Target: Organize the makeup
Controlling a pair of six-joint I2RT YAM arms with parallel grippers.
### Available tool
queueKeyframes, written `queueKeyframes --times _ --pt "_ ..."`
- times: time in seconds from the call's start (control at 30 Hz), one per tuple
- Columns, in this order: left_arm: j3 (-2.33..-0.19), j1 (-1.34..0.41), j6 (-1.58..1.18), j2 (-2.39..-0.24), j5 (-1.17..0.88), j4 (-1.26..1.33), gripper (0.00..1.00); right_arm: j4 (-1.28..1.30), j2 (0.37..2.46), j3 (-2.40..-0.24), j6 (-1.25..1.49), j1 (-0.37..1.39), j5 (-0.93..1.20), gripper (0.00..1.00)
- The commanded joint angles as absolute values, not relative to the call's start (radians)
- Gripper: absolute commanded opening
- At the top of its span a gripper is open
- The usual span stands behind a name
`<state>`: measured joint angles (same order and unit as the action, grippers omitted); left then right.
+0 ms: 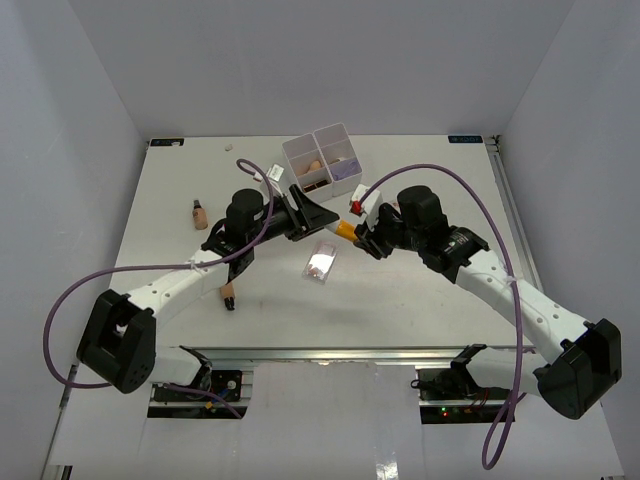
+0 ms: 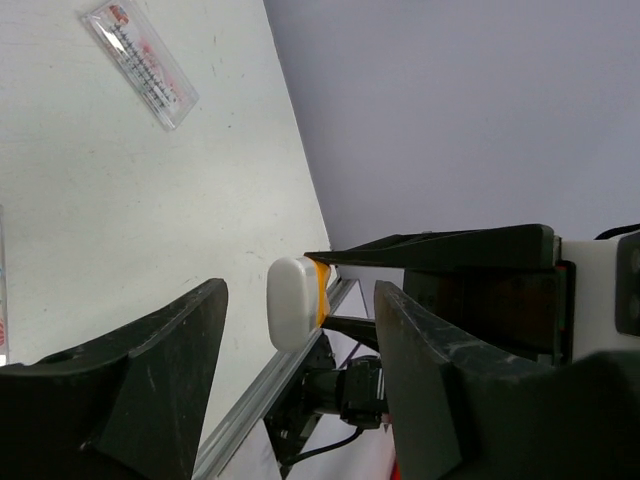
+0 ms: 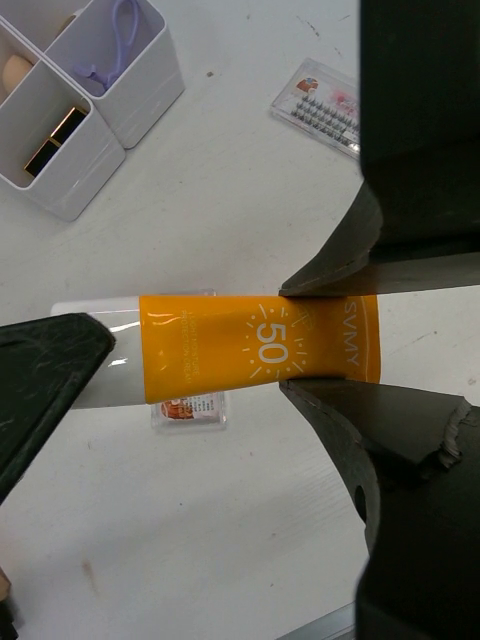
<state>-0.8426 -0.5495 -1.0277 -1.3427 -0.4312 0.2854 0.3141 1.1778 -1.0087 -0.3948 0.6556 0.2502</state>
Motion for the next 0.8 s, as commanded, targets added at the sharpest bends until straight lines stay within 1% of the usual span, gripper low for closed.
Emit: queueKeyframes --times 0.0,0.07,0.2,0.33,0.4,0.47,0.5,0.7,0.73,0.77 --pt "-0.892 -0.561 -1.035 -1.365 -0.46 0.286 0.63 0.27 1.158 -1.003 -0.376 0.655 0.273 0.17" --pt "-0.901 -0.565 -1.035 -1.385 -0.473 0.289 0.58 0.268 1.158 -1.002 -0.375 0.656 0.274 0.17" --pt "-0.903 -0.572 -1.035 -1.405 -0.49 0.293 0.4 0.263 1.158 -0.999 -0.373 0.655 0.268 0.17" --pt "-0.893 -0.574 -1.043 -1.414 -0.505 0.312 0.3 0.256 1.155 -0.986 -0.373 0.655 0.268 0.17" --pt "-0.89 -0.574 -1.046 -1.419 -0.52 0.322 0.13 0.253 1.155 -0.983 -0.373 0.655 0.263 0.21" --pt "-0.89 -0.575 -1.046 -1.42 -0.524 0.325 0.03 0.252 1.156 -0.981 -0.373 0.655 0.258 0.3" --pt "-0.891 -0.575 -1.045 -1.42 -0.524 0.324 0.0 0.25 1.157 -0.979 -0.373 0.655 0.255 0.37" --pt "-0.939 -0.574 -0.962 -1.427 -0.491 0.248 0.0 0.244 1.145 -0.965 -0.374 0.645 0.246 0.9" --pt "-0.95 -0.572 -0.942 -1.428 -0.462 0.21 0.0 0.246 1.136 -0.961 -0.376 0.634 0.252 0.96" --pt "-0.975 -0.57 -0.901 -1.431 -0.437 0.169 0.0 0.253 1.12 -0.959 -0.385 0.615 0.27 0.97"
